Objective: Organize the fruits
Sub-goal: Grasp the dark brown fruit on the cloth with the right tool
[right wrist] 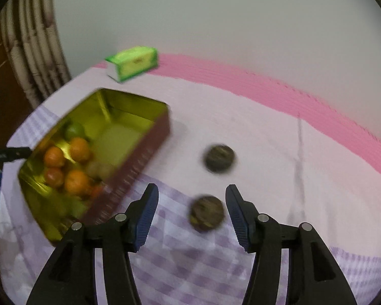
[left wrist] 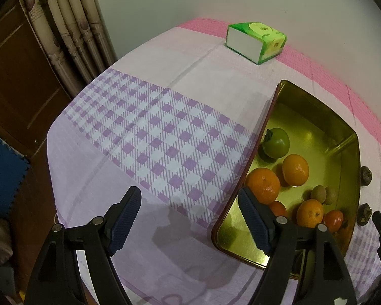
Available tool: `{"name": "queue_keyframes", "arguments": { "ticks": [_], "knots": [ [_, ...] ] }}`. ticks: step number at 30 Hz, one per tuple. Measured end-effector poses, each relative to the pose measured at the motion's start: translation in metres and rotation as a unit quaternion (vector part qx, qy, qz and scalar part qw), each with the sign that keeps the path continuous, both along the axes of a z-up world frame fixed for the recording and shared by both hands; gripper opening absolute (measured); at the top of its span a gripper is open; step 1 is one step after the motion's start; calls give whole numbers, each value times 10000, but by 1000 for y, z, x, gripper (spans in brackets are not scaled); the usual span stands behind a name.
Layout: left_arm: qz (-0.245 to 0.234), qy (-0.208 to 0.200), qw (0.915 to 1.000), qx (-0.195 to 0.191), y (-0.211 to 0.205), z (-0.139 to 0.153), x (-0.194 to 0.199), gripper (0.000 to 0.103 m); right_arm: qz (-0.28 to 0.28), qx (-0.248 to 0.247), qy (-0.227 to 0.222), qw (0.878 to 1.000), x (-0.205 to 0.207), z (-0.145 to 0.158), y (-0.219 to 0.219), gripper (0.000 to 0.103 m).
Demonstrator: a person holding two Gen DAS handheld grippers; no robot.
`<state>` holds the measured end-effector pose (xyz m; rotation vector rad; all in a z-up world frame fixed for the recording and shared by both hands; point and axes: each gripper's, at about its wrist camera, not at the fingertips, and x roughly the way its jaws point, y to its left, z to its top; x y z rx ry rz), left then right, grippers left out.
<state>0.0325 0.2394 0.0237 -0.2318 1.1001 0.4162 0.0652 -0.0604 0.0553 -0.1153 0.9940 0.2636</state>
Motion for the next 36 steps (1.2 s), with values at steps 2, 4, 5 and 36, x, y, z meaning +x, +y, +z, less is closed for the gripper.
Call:
{"name": "queue_keyframes", "arguments": {
  "ticks": [2, 4, 5, 36],
  "knots": [
    [-4, -1, 10000, -4, 0, 0, 0, 76, -63, 33, 98, 9999, 0, -7, -8, 56],
    [-2, -5, 10000, 0, 0, 0, 0, 76, -92, 51, 200, 9997, 2, -14, -12, 56],
    [-6, -3, 10000, 7, 0, 0, 0, 76, -99, 57, 230, 9997, 4, -17, -12, 56],
    [-620, -323, 9947, 750, -33, 13, 7, 76, -645, -158, 46, 9978, 33, -55, -55, 42]
  ]
}}
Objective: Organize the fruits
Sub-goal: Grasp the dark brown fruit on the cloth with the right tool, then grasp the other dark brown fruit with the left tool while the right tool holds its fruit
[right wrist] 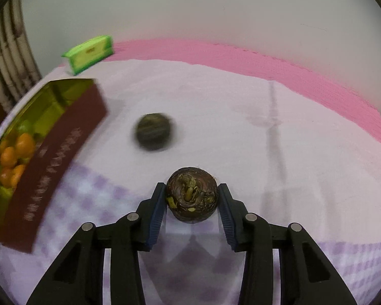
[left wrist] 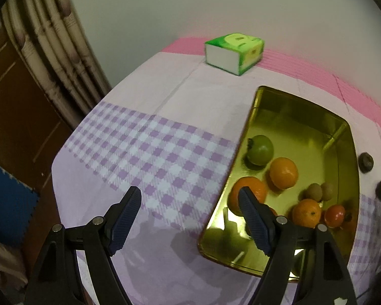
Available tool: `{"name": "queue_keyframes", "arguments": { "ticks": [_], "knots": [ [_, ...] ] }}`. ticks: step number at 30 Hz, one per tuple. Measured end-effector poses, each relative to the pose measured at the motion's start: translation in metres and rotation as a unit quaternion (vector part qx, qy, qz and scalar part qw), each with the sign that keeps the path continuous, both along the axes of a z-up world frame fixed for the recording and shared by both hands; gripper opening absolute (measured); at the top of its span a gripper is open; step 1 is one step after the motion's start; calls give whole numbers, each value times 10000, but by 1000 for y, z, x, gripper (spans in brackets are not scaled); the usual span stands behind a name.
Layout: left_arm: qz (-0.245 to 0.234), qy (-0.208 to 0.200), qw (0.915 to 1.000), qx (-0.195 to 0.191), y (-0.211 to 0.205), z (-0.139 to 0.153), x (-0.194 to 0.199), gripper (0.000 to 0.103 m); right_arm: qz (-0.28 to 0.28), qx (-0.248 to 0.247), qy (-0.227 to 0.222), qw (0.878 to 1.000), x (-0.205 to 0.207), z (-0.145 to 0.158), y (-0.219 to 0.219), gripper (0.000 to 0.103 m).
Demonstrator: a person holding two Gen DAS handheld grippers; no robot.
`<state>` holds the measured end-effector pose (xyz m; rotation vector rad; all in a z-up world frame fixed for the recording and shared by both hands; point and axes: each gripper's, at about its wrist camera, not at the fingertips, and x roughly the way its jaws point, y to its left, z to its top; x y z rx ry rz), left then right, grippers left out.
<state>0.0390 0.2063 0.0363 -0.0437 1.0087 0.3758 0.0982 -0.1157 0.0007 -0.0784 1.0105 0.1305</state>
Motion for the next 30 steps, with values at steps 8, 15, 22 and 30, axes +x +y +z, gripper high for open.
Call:
{"name": "queue_keyframes", "arguments": {
  "ticks": [8, 15, 22, 30],
  "knots": [
    [-727, -200, 9969, -223, -61, 28, 21, 76, -394, -124, -89, 9991, 21, -3, -47, 42],
    [-1711, -81, 9844, -392, -147, 25, 55, 76, -617, -330, -187, 9974, 30, -4, -79, 42],
    [-2290, 84, 9727, -365, -207, 9, 82, 76, -818, -350, -260, 9957, 23, -6, -111, 42],
    [-2501, 357, 9654, -645, -237, -20, 109, 63, -902, -183, -235, 9955, 23, -7, -120, 42]
  ]
}}
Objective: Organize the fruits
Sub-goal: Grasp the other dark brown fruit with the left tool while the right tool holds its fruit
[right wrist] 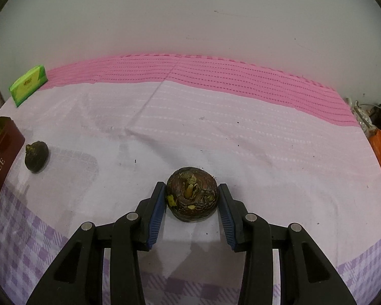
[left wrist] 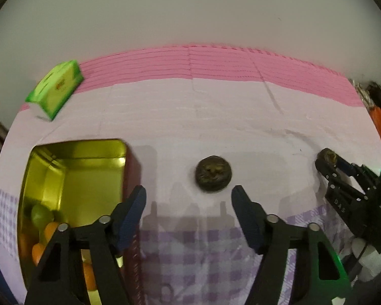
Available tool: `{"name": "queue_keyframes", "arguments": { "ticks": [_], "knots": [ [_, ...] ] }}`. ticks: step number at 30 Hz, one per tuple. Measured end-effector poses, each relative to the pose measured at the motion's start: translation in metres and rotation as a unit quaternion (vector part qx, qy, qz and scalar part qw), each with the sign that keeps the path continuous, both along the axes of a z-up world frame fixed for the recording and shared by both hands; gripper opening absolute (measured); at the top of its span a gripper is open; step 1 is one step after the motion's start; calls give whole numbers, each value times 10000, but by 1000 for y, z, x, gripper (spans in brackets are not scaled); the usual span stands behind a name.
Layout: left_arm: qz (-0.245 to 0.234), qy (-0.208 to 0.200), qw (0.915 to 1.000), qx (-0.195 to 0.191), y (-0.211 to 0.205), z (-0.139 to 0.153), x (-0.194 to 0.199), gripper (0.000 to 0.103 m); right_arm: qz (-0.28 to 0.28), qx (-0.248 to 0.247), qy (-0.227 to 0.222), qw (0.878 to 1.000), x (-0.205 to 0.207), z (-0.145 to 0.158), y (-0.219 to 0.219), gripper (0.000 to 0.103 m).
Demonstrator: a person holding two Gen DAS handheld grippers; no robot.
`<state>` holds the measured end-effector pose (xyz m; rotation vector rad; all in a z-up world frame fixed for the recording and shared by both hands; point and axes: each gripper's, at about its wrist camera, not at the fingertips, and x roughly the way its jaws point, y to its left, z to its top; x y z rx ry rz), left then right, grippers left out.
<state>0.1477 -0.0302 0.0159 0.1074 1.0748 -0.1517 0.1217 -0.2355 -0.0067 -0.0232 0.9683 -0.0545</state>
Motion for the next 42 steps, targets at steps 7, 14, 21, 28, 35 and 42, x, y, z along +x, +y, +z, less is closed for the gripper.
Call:
{"name": "queue_keyframes", "arguments": {
  "ticks": [7, 14, 21, 28, 35, 42],
  "knots": [
    [-121, 361, 9991, -168, -17, -26, 23, 56, -9, 91, 5, 10000, -5, 1, -7, 42],
    [-42, 573, 9982, -163, -22, -43, 37, 51, -9, 99, 8, 9999, -4, 1, -8, 42],
    [-81, 495, 9986, -173, -26, -45, 37, 38, -10, 100, 9, 9999, -4, 2, -8, 42],
    [-71, 500, 9987, -118, -27, -45, 24, 38, -10, 92, 9, 10000, -4, 2, -7, 42],
    [-107, 520, 9986, -84, -24, -43, 3, 38, -5, 70, 11, 10000, -4, 2, -7, 42],
    [-150, 502, 9985, -180, -22, -35, -16, 37, -8, 59, 9, 10000, -4, 2, -6, 42]
  ]
}}
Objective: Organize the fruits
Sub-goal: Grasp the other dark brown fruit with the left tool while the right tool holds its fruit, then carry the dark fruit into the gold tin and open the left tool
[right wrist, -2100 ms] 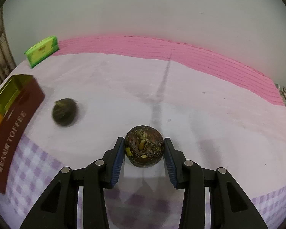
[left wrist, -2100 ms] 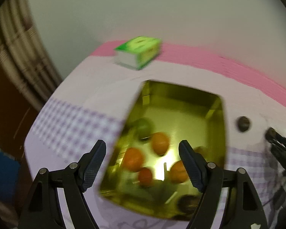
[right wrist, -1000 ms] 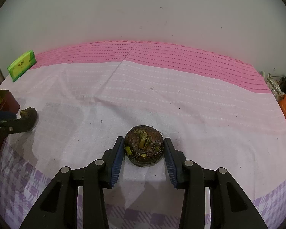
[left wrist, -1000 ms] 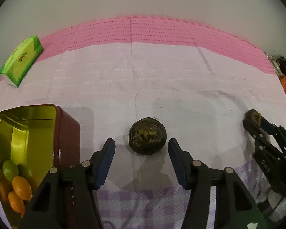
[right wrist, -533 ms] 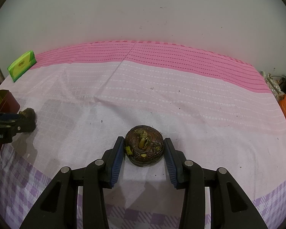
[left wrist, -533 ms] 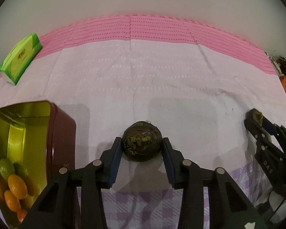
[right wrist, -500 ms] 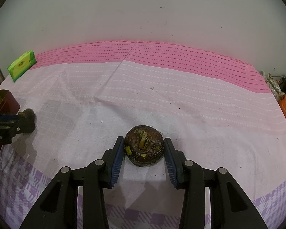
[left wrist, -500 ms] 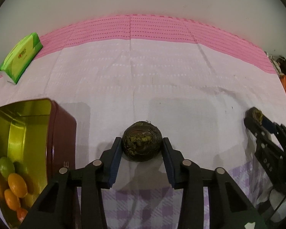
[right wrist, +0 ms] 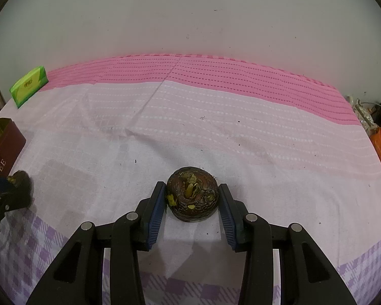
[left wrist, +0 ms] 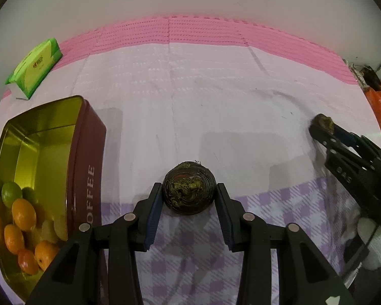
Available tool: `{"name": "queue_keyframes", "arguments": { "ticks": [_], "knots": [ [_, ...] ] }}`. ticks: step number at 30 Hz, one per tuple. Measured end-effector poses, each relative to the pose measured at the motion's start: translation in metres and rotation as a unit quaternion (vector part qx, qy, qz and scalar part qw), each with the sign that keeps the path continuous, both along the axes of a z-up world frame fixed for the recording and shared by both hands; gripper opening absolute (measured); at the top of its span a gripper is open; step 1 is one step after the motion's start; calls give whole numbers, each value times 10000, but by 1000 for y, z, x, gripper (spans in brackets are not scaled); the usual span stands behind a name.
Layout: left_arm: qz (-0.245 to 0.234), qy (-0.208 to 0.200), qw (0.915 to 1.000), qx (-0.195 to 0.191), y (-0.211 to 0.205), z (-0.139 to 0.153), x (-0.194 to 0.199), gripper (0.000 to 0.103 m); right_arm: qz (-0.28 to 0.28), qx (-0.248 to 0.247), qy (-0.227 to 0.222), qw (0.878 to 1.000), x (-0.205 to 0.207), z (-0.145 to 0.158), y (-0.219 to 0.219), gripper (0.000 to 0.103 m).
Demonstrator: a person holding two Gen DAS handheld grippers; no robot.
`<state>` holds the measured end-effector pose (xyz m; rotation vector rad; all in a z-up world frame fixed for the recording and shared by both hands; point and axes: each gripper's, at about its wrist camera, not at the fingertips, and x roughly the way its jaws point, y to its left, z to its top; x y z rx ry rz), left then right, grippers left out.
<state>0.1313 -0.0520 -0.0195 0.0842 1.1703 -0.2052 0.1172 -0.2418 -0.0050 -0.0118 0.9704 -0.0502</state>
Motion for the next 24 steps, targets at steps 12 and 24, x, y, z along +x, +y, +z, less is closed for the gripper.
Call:
{"name": "queue_keyframes", "arguments": {
  "ticks": [12, 24],
  "knots": [
    [157, -240, 9993, -237, 18, 34, -29, 37, 28, -32, 2, 10000, 2, -1, -1, 42],
    [744, -603, 9946, -405, 70, 72, -29, 37, 41, -78, -2, 10000, 2, -1, 0, 42]
  ]
}}
